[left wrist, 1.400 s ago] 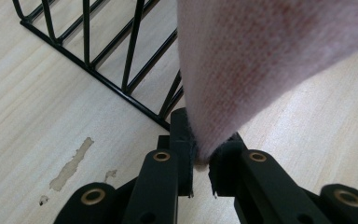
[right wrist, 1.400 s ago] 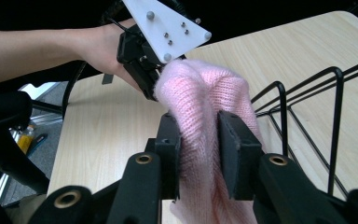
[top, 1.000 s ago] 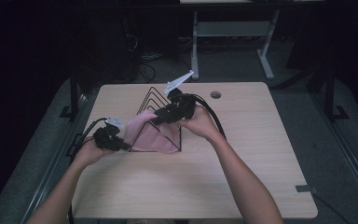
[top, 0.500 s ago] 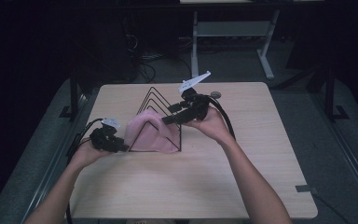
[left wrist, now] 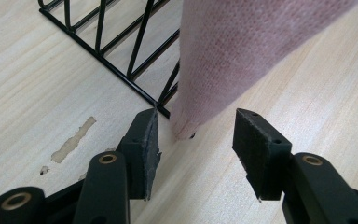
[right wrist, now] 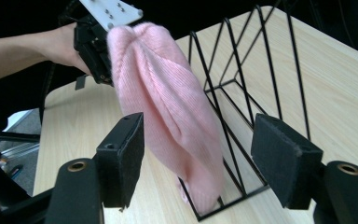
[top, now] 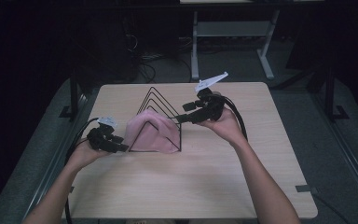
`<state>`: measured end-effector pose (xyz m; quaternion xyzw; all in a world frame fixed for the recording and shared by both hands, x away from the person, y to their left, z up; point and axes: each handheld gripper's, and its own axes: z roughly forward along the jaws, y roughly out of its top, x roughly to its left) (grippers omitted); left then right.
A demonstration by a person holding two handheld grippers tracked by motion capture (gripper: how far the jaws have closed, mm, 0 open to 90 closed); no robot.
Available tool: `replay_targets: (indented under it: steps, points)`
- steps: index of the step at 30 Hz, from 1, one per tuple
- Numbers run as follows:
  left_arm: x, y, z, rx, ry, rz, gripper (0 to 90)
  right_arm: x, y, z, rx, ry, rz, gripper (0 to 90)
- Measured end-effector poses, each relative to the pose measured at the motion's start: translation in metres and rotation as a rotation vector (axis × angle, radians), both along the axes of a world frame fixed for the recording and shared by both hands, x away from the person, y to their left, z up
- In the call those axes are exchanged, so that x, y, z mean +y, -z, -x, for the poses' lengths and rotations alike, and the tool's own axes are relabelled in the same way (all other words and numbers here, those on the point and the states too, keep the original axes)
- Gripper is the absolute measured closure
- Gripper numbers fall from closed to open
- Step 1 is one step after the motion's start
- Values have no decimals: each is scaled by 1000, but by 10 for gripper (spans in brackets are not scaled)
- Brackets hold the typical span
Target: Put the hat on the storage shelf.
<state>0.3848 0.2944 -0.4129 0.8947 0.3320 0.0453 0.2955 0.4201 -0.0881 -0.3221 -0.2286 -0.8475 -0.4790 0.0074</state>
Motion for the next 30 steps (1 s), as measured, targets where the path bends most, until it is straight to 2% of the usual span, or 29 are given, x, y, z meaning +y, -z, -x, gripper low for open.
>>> replay_targets:
  steps: [14, 17, 23, 30]
  points:
    - [6, -5, 9, -13, -17, 11, 418, -37, 8, 5, 8, 69, 9, 318]
    - [9, -4, 10, -11, -30, 33, 415, -47, 12, 8, 17, 85, 7, 318]
    - [11, 0, 13, -2, -43, 37, 395, -65, 22, 14, 40, 119, 16, 311]
    - [9, -1, 16, -14, -34, 31, 373, -85, 31, 22, 47, 160, 22, 278]
